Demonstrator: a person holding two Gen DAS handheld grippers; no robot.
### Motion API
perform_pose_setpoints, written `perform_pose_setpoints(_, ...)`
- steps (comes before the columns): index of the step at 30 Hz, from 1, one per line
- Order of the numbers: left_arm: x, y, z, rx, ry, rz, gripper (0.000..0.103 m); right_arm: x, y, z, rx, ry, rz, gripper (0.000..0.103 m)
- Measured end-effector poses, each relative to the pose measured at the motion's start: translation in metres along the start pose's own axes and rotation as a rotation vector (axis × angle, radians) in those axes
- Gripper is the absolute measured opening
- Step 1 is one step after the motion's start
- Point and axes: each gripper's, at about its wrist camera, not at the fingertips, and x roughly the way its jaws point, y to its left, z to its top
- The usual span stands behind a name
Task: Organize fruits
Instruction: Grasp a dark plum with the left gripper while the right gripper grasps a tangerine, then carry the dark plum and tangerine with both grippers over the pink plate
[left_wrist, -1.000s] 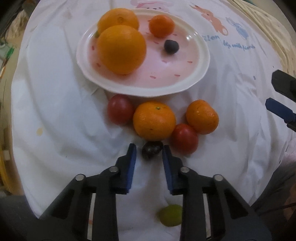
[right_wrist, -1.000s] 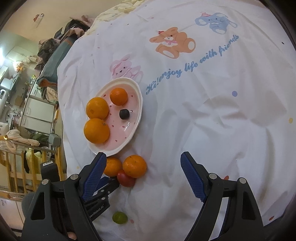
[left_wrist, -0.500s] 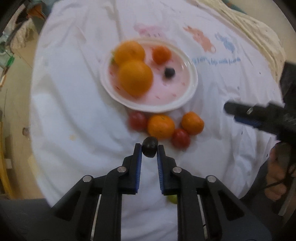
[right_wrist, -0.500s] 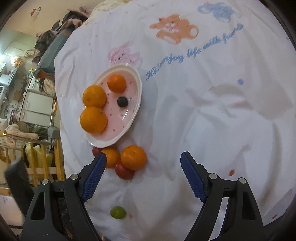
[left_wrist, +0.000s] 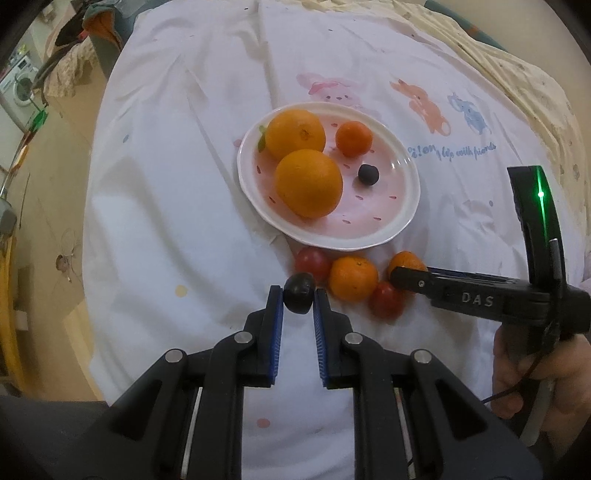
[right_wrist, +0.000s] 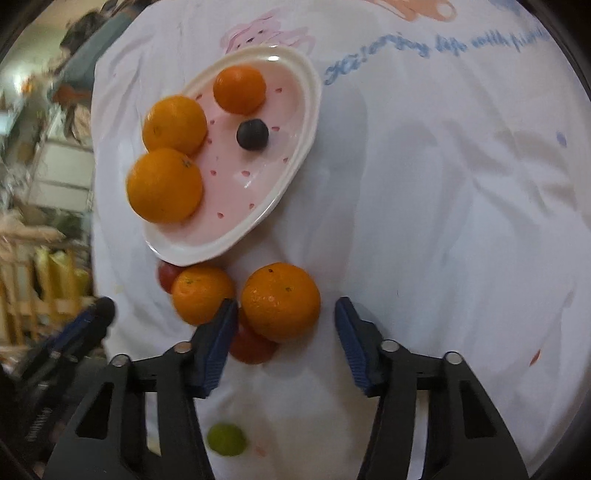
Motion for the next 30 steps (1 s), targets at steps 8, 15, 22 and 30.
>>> perform_pose_setpoints(8,0.008,-0.006,0.0,0.004,0.011,0.005,0.013,-0.01,0.0,0.0,-0.019,-0.028,0.005,0.044)
perform_pose_setpoints(15,0.011,0.001,-0.001,-0.003,-0.006,0.033,0.013,-0.021,-0.004,0.001,0.001,-0.064,0.01,0.044)
perform_pose_setpoints(22,0.006,0.008,-0.004,-0.01,-0.044,0.062,0.013,-0.038,-0.008,-0.001,0.024,-0.104,0.025,0.044)
perform_pose_setpoints(30,-0.011,0.021,0.003,-0.056,-0.088,0.062,0.013,-0.082,-0.019,0.002,0.071,-0.227,0.072,0.044)
